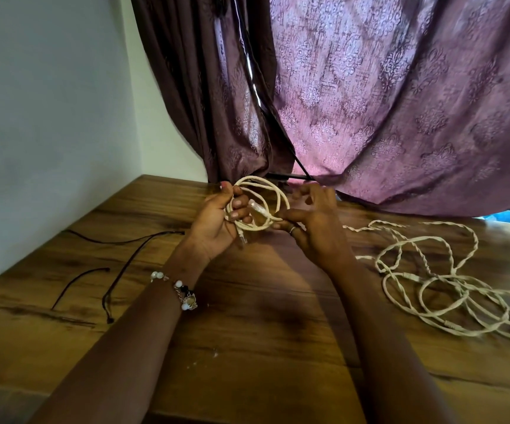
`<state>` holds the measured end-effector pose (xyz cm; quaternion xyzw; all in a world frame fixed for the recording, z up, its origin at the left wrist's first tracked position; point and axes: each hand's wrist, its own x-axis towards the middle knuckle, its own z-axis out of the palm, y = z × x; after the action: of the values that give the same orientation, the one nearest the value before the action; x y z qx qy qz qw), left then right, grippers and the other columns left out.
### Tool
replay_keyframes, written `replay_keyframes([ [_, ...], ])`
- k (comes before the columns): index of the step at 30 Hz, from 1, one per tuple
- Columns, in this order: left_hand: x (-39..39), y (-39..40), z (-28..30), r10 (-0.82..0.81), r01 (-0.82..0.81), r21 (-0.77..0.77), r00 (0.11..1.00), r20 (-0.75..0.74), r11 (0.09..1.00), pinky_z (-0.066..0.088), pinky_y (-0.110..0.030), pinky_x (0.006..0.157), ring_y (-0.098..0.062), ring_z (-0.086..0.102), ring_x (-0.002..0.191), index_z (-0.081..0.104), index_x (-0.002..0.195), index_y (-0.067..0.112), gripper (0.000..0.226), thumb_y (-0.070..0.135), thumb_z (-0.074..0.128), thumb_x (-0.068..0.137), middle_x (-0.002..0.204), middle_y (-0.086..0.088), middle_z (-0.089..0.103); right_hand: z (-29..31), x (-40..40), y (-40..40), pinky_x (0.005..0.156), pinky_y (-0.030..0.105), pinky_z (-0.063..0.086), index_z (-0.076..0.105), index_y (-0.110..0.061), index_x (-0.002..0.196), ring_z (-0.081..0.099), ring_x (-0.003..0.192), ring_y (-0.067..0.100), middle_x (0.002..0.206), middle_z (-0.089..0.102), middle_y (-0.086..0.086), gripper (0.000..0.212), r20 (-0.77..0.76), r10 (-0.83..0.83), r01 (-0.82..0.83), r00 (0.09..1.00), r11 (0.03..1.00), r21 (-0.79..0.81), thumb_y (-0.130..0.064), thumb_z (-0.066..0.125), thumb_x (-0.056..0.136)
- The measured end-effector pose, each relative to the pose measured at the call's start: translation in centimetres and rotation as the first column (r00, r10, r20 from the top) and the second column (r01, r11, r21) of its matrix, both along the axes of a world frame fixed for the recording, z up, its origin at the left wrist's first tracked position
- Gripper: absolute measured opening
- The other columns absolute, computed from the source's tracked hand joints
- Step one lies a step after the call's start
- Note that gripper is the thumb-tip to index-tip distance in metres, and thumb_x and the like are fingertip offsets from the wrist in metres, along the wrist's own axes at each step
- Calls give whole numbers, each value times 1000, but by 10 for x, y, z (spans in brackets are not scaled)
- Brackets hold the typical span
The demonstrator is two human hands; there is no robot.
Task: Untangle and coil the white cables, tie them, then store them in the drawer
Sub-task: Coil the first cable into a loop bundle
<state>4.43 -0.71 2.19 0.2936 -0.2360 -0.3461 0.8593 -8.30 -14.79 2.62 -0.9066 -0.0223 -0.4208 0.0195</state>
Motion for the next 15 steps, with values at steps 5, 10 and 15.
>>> replay_keyframes([
  [5, -12, -8, -6, 10, -22, 72, 986, 164, 997, 53, -32, 59, -21, 62, 74, 55, 105, 2, 39, 34, 34, 98, 87, -10, 67, -6, 10, 14, 64, 28, 42, 73, -11, 79, 62, 71, 25, 75, 67, 6, 13, 1, 95, -94, 995, 984, 149, -21, 74, 72],
  [10, -19, -15, -14, -67, 40, 105, 962, 265, 994, 35, -35, 67, -21, 52, 62, 48, 125, -8, 62, 44, 47, 91, 101, -16, 68, -12, 10, 14, 54, 16, 51, 45, -27, 74, 69, 65, 0, 79, 70, -4, 48, 103, 111, -151, 989, 774, 614, 10, 76, 67],
  [15, -24, -15, -13, -32, 19, 75, 983, 180, 997, 43, -28, 56, -10, 45, 48, 55, 106, 6, 31, 30, 37, 98, 60, 3, 50, -15, 14, 13, 54, 34, 52, 51, -26, 66, 64, 57, 13, 64, 64, 0, 40, 121, 131, -179, 984, 703, 688, -1, 83, 66],
])
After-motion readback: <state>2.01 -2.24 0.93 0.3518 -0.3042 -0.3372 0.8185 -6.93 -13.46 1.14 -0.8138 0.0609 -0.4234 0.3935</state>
